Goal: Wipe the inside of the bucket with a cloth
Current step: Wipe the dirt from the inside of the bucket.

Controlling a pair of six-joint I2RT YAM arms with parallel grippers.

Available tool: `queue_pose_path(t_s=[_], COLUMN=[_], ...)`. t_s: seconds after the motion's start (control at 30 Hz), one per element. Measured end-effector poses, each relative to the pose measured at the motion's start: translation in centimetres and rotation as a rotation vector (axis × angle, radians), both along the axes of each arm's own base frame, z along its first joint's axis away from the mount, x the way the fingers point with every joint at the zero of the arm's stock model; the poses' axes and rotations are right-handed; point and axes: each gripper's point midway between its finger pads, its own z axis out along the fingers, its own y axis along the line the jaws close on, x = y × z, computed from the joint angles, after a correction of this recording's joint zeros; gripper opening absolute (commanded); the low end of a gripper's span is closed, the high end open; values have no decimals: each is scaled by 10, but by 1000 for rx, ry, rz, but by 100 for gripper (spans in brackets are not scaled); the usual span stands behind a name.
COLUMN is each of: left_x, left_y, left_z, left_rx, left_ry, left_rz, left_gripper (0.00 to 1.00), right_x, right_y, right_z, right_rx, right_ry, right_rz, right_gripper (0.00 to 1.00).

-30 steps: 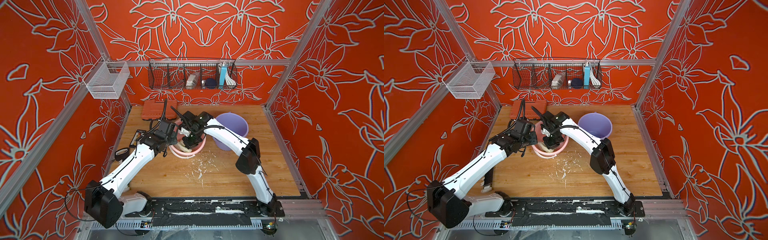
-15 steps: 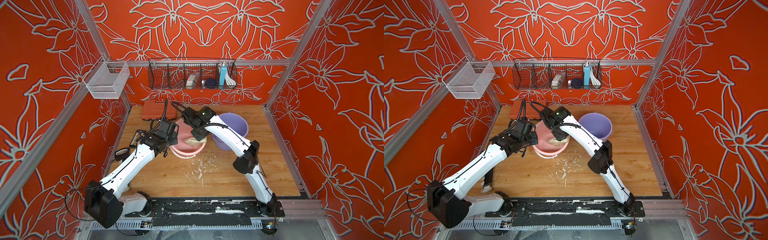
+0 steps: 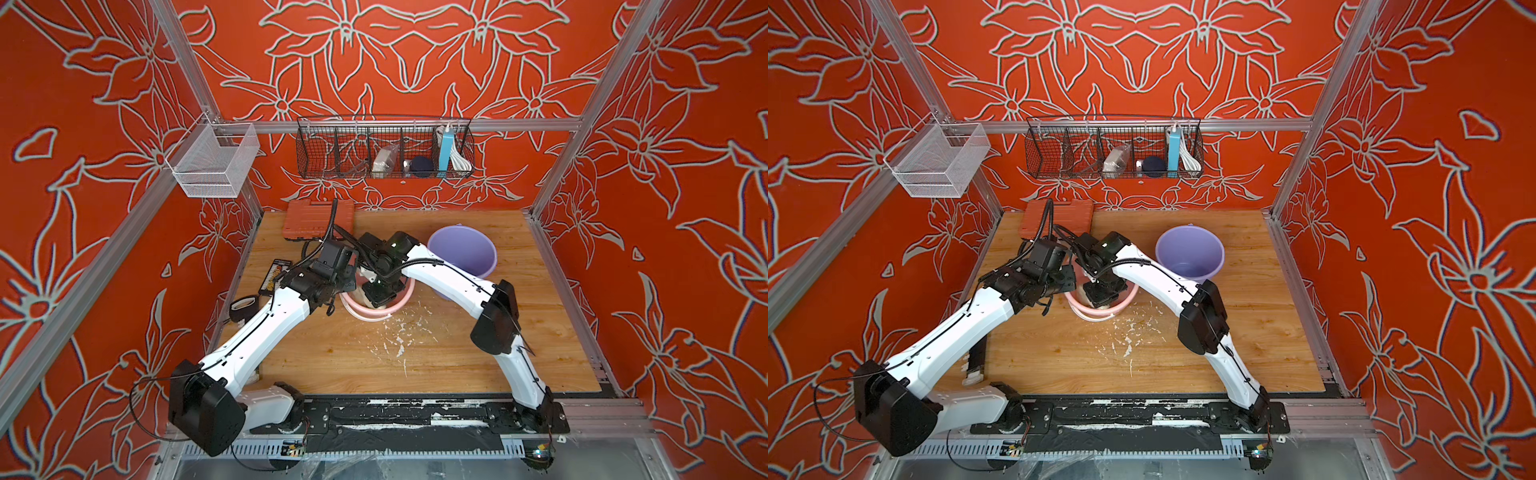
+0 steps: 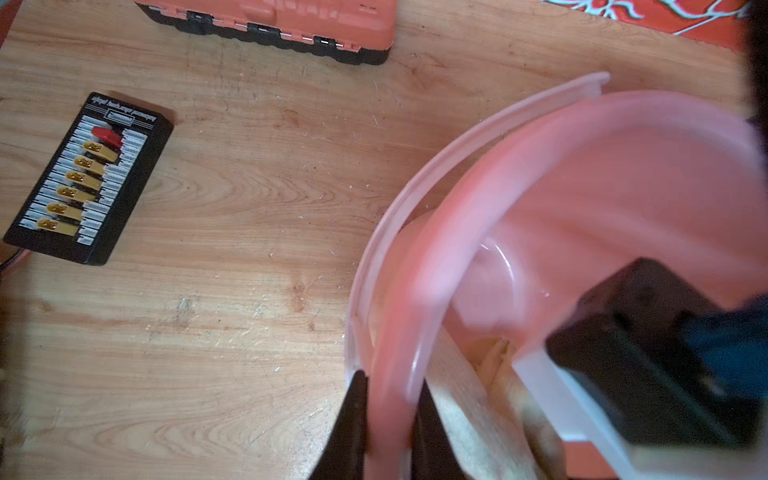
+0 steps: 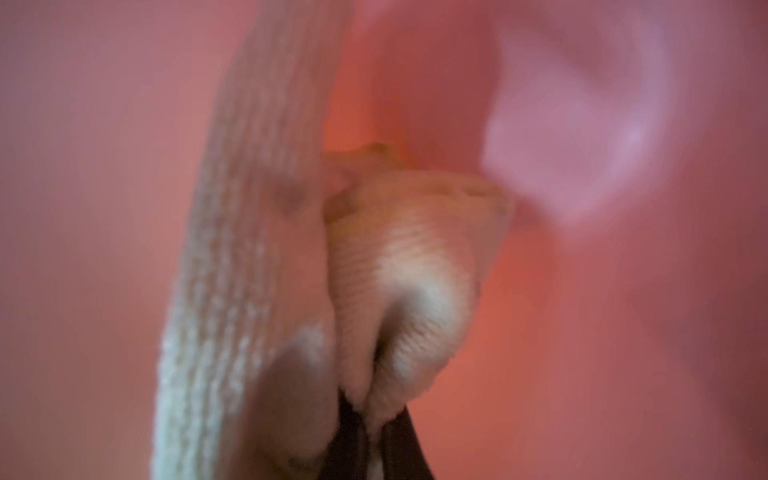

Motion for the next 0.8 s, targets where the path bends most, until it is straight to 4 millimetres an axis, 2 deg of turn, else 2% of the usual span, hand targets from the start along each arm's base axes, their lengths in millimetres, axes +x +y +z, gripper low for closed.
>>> queue_pose_path(t_s=[0.1,0.2,0.43,0.53,0.67,0.8], left_x=[-1,-2,-5,-5,-3,0], left_y=[2,3,6,6,2,-6], left_z=[-1,-2,-4,-5,-6,-3], left_rx=[6,14,27,27,25,18], left_ry=[6,10,23,31,48,58], left_rz=[4,8,13,13,6,-20], left_gripper=[0,0,0,0,0,0], right_x=[-6,-10,-15,-17,-16,-13], right_y=[16,24,23,13,-13,-32], right_z=[22,36,33,28,12,7], right_rx=[141,229,319,296,217,185], right_ry=[37,60,91,69,0,-78], right_rz=[-34,-56,-100,-108,-131,-150], right_gripper=[0,0,0,0,0,0])
